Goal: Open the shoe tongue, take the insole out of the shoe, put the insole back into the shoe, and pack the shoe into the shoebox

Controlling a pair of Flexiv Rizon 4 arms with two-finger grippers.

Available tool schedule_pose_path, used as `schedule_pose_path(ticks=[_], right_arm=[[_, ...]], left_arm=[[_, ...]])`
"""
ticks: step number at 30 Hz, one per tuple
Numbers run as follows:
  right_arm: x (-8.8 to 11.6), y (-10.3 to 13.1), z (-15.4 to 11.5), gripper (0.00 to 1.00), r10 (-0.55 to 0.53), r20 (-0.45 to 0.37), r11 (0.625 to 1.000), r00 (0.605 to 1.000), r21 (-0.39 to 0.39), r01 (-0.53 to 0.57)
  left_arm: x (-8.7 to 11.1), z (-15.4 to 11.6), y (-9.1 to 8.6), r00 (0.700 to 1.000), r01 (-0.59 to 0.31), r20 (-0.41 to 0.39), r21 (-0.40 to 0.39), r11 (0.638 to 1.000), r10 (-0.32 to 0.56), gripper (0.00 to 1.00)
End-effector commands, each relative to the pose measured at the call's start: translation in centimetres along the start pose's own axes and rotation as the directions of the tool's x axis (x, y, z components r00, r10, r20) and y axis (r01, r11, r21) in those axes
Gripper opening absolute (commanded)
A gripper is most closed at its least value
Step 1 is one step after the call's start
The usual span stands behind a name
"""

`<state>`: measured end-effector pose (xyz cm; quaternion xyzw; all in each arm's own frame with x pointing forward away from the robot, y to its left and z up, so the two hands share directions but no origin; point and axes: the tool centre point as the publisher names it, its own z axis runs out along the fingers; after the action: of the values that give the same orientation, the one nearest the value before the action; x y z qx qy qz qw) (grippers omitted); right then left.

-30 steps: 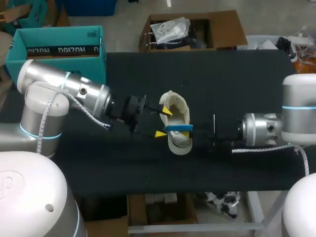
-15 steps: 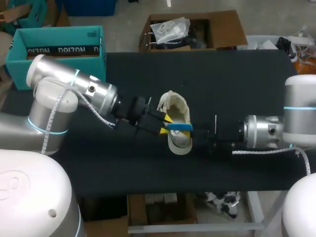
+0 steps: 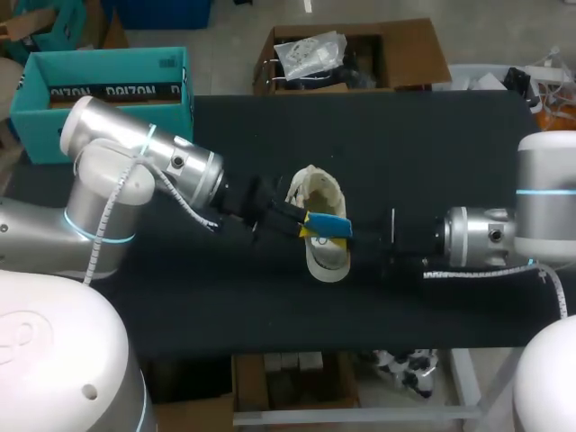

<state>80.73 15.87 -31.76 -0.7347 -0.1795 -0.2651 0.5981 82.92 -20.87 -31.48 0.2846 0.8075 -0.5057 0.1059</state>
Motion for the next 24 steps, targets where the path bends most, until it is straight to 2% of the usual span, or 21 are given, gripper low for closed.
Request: schedule_pose_path(ticks=[1,4,6,11,21,24], right_arm=[[-0.5,-1.2,-0.2,0.53,0.0,-0.008,0.998,1.0,-0.057,0.0],[-1.2,-1.7,-0.7,0.53,0.002,-0.02,0.996,1.0,-0.093,-0.004],[-1.6,-1.7,-1.2,0.49,0.0,-0.036,0.995,0.999,-0.099,-0.004],[-1.9,-1.5,-2.0,0.49,-0.011,-0.064,0.994,0.998,-0.11,0.004],[-0.5,-0.1,-1.6,0.39,-0.022,-0.055,0.995,0.998,-0.102,0.017],[-0.2,0.3,-1.3,0.31,-0.026,-0.048,0.996,0.999,-0.09,0.022]], left_arm=[[-0.3,0.5,-0.3,0.999,-0.038,-0.015,-0.011,0.999,0.038,0.0],[-0.7,0.6,-0.4,0.996,-0.083,-0.037,-0.018,0.996,0.082,0.0],[-0.9,0.5,-0.5,0.993,-0.113,-0.042,-0.026,0.993,0.112,0.0],[-1.3,0.3,-0.4,0.988,-0.144,-0.053,-0.042,0.989,0.142,0.0],[-0.7,0.5,0.9,0.989,-0.138,-0.062,-0.035,0.99,0.135,0.0],[-0.5,0.5,1.2,0.989,-0.138,-0.061,-0.039,0.99,0.135,0.0]])
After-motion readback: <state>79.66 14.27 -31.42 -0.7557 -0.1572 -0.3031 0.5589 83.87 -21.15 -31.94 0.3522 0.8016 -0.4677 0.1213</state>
